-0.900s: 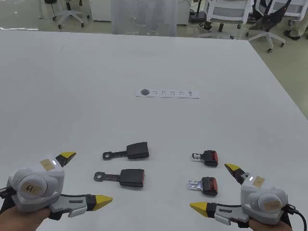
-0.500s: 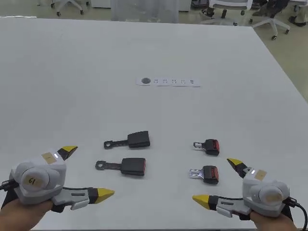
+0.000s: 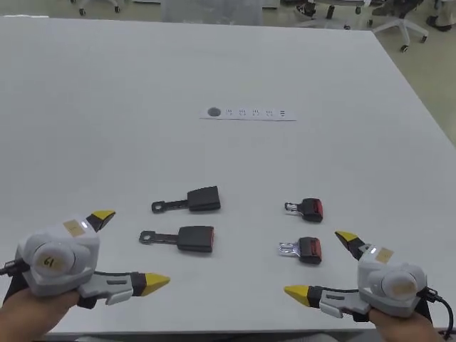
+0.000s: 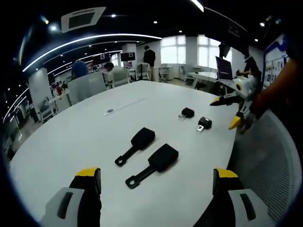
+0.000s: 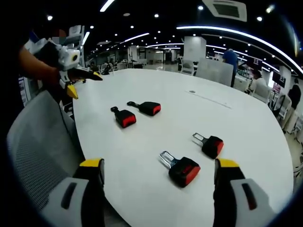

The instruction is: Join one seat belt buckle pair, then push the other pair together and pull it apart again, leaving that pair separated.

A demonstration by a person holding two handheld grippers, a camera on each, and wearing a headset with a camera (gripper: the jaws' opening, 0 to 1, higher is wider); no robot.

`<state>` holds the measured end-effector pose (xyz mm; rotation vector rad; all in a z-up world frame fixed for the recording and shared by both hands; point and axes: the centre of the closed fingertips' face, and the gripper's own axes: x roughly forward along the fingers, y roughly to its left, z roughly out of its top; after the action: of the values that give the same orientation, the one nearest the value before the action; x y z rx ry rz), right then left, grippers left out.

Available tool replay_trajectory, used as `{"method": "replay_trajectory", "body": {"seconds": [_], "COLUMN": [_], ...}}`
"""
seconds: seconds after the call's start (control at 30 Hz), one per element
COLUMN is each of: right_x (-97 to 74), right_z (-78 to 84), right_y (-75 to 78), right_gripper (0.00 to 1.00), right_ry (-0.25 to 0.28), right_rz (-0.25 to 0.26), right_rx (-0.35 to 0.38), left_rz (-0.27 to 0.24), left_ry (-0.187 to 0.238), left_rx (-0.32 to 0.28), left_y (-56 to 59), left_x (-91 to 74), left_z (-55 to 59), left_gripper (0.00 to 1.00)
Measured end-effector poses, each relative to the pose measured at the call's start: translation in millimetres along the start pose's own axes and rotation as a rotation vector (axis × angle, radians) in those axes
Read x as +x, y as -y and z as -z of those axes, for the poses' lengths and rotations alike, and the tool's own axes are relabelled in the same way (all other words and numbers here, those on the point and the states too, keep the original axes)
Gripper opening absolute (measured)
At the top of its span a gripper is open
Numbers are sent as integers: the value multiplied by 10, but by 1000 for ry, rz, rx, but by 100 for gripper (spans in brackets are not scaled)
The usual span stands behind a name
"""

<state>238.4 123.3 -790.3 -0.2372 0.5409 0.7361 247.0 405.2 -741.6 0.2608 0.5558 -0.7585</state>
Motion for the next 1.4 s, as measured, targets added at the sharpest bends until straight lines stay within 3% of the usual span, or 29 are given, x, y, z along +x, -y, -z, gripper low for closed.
{"method": "replay_trajectory", "body": {"seconds": [0.43, 0.93, 1.4], "right_x": [1, -7, -2], "right_z": [25, -169, -222], "right_y": [0, 61, 118], "right_gripper": [98, 98, 98], "right_ry": [-9, 26, 30], "right_rz": [-4, 10, 18], "right_rx": [1, -7, -22], "left_rz": [1, -2, 0], "left_ry": [-2, 16, 23], "left_rx": [4, 20, 25], "left_y": [8, -30, -39], "left_x": [-15, -6, 0], "left_z": [-6, -104, -152], "left_gripper": [100, 100, 100]}}
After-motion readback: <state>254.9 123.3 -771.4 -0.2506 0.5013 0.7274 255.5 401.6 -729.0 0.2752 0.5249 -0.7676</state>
